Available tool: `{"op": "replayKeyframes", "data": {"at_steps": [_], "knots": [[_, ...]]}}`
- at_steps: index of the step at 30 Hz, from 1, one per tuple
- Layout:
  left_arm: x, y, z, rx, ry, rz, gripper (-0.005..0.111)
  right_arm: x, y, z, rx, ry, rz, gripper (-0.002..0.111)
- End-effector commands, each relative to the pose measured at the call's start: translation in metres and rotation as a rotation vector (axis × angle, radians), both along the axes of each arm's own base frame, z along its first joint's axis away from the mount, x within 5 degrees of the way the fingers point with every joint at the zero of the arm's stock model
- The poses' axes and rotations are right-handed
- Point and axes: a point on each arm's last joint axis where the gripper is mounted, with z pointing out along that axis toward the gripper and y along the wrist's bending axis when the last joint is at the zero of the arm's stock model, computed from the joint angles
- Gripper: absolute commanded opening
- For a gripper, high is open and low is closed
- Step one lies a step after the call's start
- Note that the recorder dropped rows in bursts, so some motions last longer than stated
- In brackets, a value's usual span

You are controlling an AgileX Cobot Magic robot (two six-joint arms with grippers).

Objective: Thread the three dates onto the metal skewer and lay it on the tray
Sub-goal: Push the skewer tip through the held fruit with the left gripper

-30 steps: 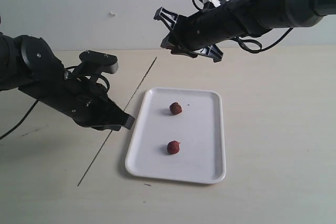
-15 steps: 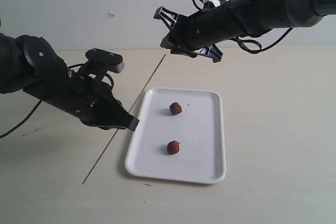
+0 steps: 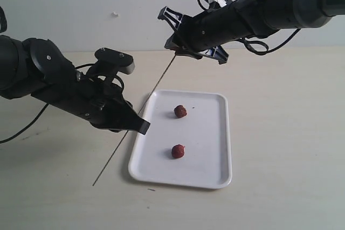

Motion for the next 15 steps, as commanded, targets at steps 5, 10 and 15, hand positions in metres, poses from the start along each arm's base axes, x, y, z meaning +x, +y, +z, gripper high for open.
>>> {"op": "replayKeyframes", "data": {"at_steps": [5, 10, 15], "knots": [[0.0007, -0.0002, 0.0004, -0.023, 0.013, 0.05, 0.0, 0.0009, -0.0023, 0.0069, -0.006, -0.024, 0.003, 0.03], [0.0014, -0.0001, 0.0006, -0.024, 0.007, 0.055, 0.0, -0.0001, -0.0015, 0.0065, -0.007, -0.018, 0.018, 0.03], [0.0017, -0.0001, 0.0007, -0.025, 0.004, 0.059, 0.0, -0.0008, -0.001, 0.0062, -0.005, -0.011, 0.025, 0.03]]}}
